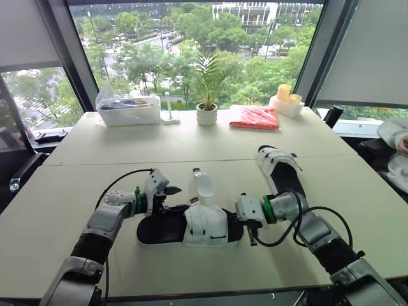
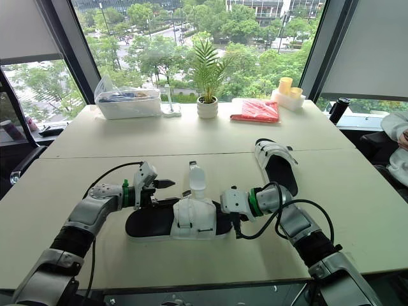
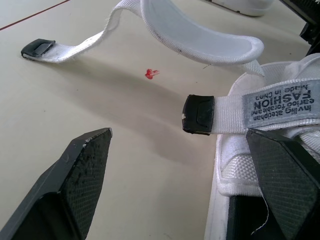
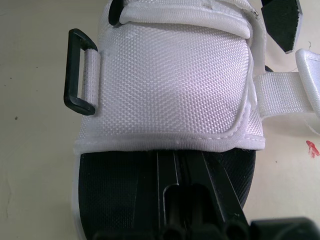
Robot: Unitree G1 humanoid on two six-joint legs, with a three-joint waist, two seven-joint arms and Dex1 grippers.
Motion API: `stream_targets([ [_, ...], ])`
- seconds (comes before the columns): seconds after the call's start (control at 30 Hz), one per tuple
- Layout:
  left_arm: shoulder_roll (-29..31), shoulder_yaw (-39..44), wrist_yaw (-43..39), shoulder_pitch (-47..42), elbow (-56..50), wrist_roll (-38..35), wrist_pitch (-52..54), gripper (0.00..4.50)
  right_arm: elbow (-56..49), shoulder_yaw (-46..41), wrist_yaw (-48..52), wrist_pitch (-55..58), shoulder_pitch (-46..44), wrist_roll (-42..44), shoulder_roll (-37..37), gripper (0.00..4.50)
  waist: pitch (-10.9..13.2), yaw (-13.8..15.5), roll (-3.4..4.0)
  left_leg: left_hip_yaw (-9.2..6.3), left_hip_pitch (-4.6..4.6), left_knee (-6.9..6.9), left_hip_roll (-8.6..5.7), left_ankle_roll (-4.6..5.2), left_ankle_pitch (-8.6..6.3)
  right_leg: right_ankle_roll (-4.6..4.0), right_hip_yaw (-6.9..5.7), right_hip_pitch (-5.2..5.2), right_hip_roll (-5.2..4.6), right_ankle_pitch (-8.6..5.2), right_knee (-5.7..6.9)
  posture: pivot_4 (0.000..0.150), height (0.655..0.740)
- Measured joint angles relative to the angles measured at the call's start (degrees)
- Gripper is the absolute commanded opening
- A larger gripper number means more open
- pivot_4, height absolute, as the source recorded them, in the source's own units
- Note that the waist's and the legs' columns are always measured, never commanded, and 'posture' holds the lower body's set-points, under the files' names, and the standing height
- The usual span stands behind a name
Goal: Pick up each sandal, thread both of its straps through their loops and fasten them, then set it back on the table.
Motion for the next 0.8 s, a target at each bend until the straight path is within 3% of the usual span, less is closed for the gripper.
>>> stream_targets([
  [0.53, 0.12, 8.66, -4.63, -6.62, 3.55, -10.83, 12.89, 4.47, 0.09, 0.09, -0.23, -0.20, 0.00, -0.04, 0.27, 0.00, 0.01, -0.31, -0.02, -0.01, -0.10, 0.00, 0.03, 0.00, 0.01, 0.03, 0.00, -0.07, 0.07, 0.02, 0.03, 0.150, 0.7400],
  [0.63, -0.98, 7.90, -4.17, -6.62, 3.52, -10.50, 12.84, 4.47, 0.20, 0.10, -0.27, -0.30, -0.03, -0.04, 0.29, 0.00, 0.01, -0.31, -0.02, 0.00, -0.10, 0.00, 0.03, 0.00, 0.01, 0.04, 0.00, -0.07, 0.07, 0.02, 0.03, 0.150, 0.7400],
  [0.8, -2.72, 1.97, -2.41, -6.78, 7.84, -2.75, 3.94, 4.47, 0.34, 0.13, -0.31, -0.41, -0.07, -0.04, 0.33, 0.00, 0.01, -0.16, -0.02, 0.00, -0.09, 0.00, 0.03, 0.00, 0.01, 0.04, 0.01, -0.04, 0.07, 0.02, 0.03, 0.150, 0.7400],
])
